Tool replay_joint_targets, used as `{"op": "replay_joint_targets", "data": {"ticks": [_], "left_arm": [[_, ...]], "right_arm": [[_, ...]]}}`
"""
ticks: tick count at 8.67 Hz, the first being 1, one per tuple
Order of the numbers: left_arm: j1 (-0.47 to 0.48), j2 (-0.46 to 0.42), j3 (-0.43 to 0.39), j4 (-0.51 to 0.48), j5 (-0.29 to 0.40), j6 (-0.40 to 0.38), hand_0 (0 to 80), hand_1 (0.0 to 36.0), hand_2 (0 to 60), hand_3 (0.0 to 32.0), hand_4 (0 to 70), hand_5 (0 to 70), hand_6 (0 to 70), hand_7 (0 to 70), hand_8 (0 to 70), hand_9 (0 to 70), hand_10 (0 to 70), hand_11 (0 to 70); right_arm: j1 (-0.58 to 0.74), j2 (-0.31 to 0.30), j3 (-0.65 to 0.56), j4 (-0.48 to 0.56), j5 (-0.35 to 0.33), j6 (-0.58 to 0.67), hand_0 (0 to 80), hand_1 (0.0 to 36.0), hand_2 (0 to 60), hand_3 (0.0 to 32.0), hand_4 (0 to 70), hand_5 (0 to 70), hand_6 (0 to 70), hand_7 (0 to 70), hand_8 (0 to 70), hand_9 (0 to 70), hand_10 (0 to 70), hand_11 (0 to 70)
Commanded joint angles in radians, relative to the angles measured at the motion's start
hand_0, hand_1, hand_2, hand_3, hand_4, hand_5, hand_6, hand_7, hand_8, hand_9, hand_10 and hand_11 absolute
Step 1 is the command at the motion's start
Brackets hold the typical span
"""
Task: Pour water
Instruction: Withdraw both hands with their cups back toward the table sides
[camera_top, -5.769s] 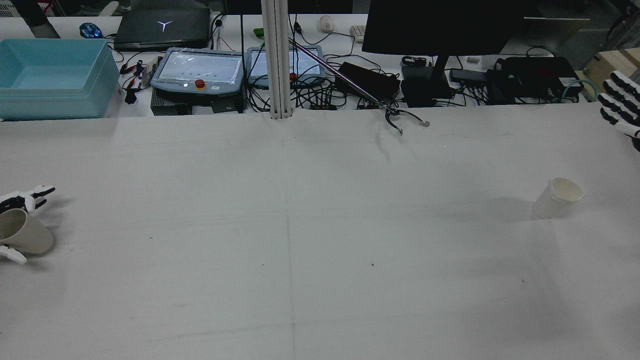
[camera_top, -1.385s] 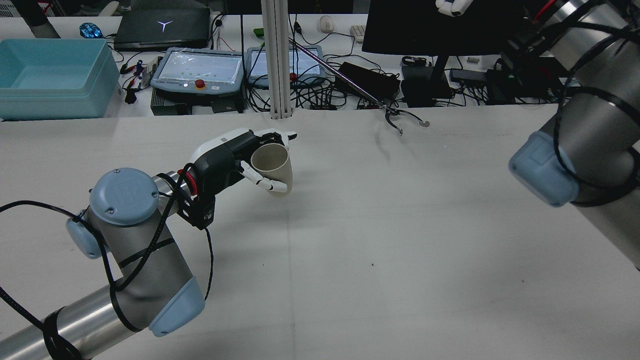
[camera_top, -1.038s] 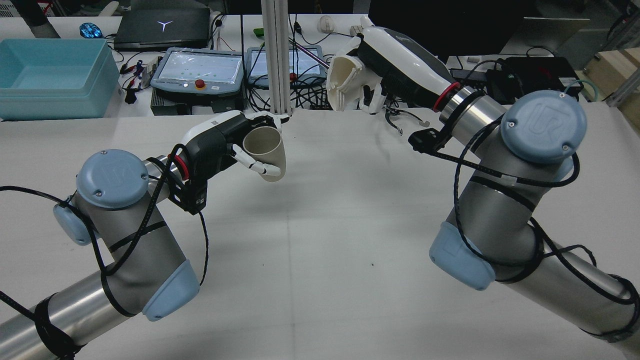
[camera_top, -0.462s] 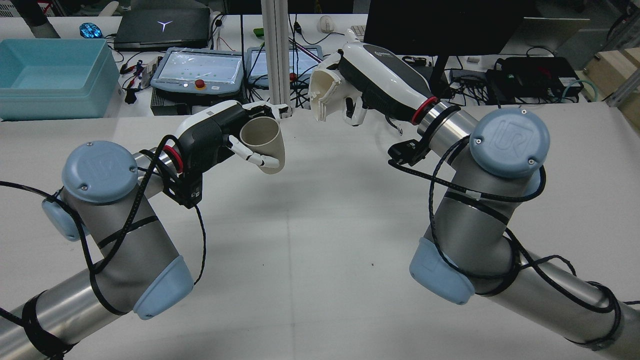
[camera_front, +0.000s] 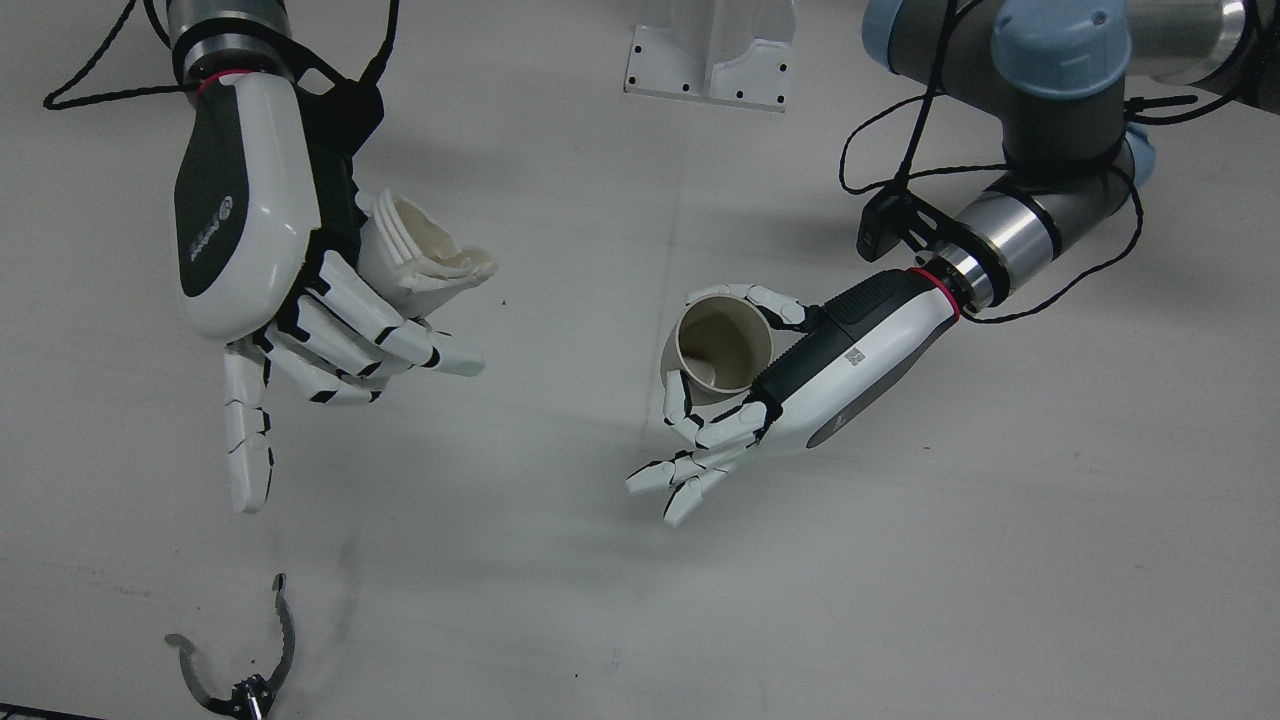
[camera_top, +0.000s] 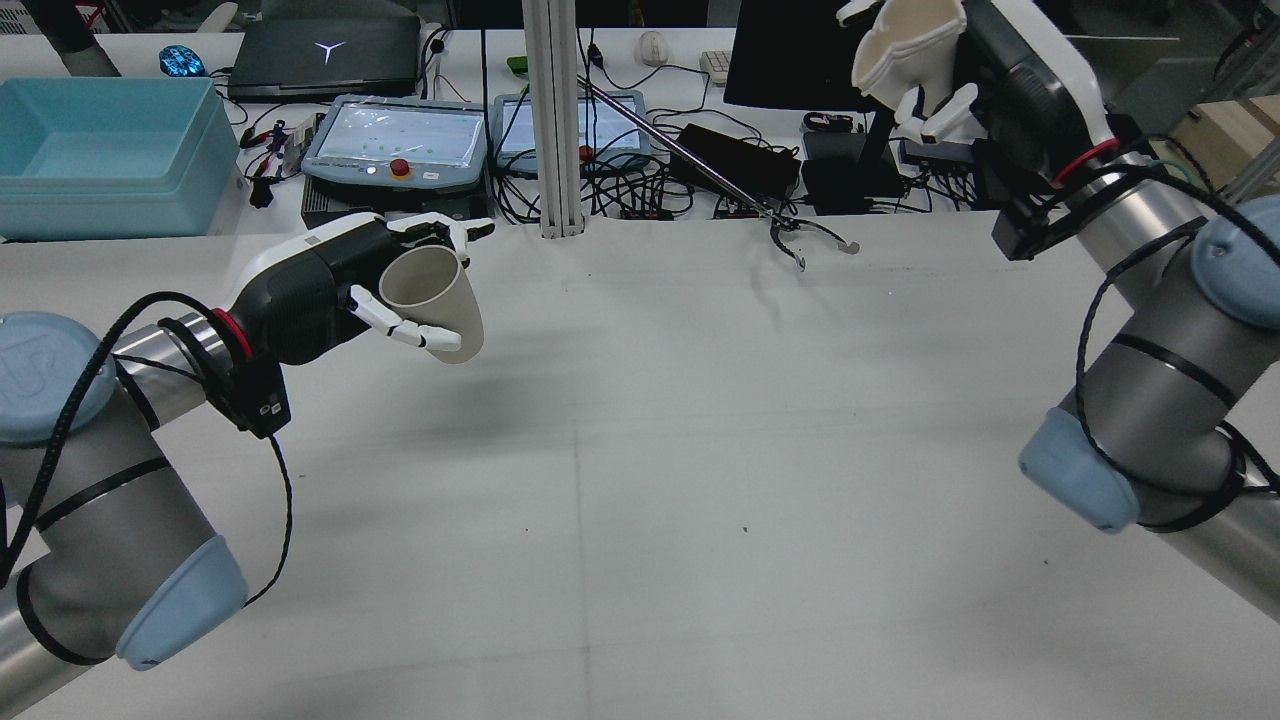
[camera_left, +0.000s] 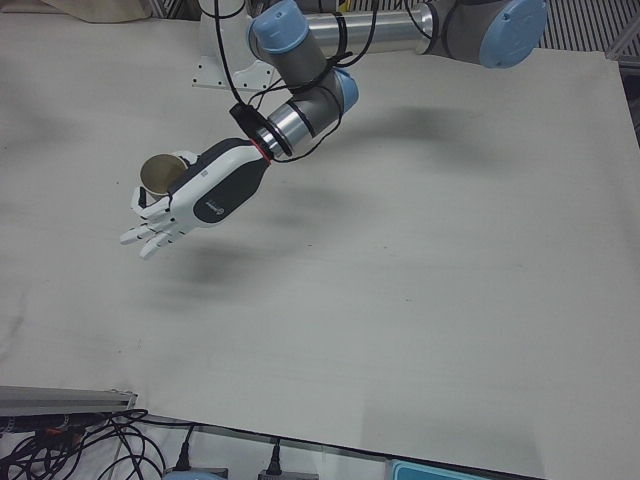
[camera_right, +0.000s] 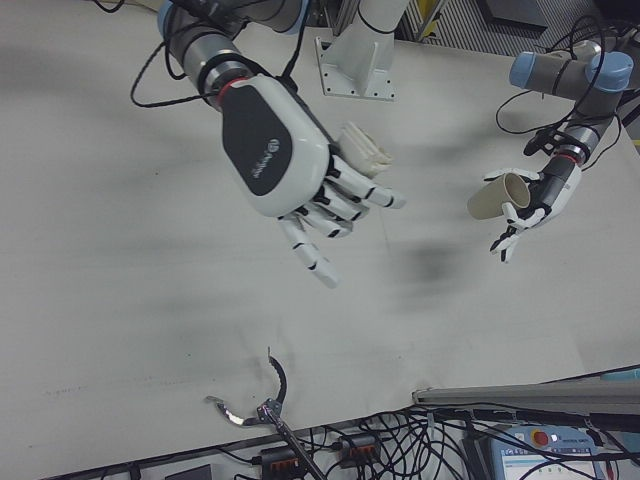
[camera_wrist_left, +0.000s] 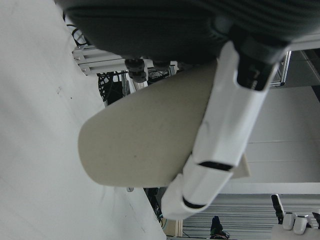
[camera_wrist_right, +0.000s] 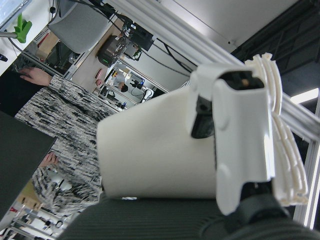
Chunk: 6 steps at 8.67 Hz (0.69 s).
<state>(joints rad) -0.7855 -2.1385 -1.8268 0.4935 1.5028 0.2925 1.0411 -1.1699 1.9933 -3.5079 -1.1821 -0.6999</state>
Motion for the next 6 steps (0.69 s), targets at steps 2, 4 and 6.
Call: {"op": "replay_joint_targets", "data": {"ticks": [2,4,6], "left_arm": [[-0.159,0.36,-0.039,-0.263,0.022,-0.13,80.0,36.0,60.0,0.0,23.1,70.0,12.1,10.0,2.0,0.6,3.7,10.3],[-0.281,0.446,-0.023,-0.346,0.101,-0.115,80.0,36.0,60.0,0.0,24.4,70.0,12.2,10.1,2.0,0.6,3.8,10.4],[-0.314,0.498,0.009,-0.427,0.109,-0.084,80.0,36.0,60.0,0.0,24.9,70.0,12.3,10.1,2.2,0.6,4.0,10.5]], "right_arm": [[0.227,-0.331,-0.09,0.334,-0.123,0.405,80.0,36.0,60.0,0.0,14.0,26.2,58.6,70.0,50.9,67.9,14.7,26.0],[0.255,-0.457,-0.281,0.603,-0.154,0.511,80.0,36.0,60.0,0.0,18.8,26.2,63.9,70.0,54.9,70.0,16.2,27.8],[0.248,-0.513,-0.522,0.836,-0.152,0.523,79.7,36.0,60.0,0.0,16.8,26.4,64.0,70.0,58.0,70.0,16.8,28.4]]}}
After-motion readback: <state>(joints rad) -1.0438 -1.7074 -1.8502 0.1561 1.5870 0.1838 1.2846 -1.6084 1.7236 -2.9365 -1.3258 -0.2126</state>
